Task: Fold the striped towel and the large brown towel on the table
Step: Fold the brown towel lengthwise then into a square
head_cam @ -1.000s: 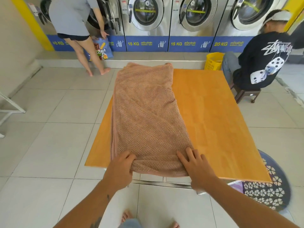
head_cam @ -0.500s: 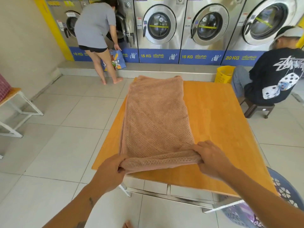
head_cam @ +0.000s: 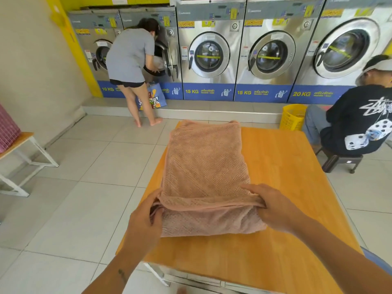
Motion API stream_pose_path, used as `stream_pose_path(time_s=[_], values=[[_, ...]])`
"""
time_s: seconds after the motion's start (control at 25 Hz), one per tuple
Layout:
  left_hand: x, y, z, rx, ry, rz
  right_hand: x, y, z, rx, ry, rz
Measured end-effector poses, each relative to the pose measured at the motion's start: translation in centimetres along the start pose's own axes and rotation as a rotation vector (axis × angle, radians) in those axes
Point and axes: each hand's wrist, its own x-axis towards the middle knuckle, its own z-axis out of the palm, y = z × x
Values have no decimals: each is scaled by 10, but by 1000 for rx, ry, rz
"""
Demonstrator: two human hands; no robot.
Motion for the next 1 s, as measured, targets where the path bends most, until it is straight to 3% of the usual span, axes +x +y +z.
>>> stream_pose_path(time_s=[0.12, 0.28, 0.56, 0.8, 1.0], values=[[61, -9, 9, 46, 47, 119, 46, -5, -15, -218, 96, -52], [138, -38, 26, 44, 24, 156, 107, -2, -23, -309, 149, 35], [247, -93, 67, 68, -71, 89, 214, 13, -29, -465, 116, 161], [279, -129, 100, 139, -357, -161, 265, 50, -8, -222, -44, 434], [274, -141, 103, 141, -375, -266, 259, 70, 12, -86, -89, 581]])
